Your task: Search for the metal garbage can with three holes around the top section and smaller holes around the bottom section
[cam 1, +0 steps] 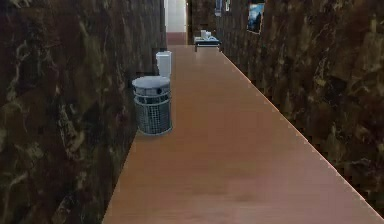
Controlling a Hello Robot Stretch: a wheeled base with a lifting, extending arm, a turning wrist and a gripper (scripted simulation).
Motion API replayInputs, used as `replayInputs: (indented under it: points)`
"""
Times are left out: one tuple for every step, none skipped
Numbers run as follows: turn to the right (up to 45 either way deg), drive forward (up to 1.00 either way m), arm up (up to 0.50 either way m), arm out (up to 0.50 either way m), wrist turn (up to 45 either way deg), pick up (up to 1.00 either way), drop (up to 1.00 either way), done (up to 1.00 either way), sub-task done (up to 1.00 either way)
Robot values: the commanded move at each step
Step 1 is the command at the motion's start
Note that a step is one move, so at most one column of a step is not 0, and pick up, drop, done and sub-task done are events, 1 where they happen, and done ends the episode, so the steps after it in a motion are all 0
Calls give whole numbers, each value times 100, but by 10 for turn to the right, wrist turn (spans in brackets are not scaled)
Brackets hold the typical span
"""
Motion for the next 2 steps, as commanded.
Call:
replayInputs:
  points:
    - [-30, 0, 0, 0, 0, 0, 0, 0, 0]
    - [0, 100, 0, 0, 0, 0, 0, 0, 0]
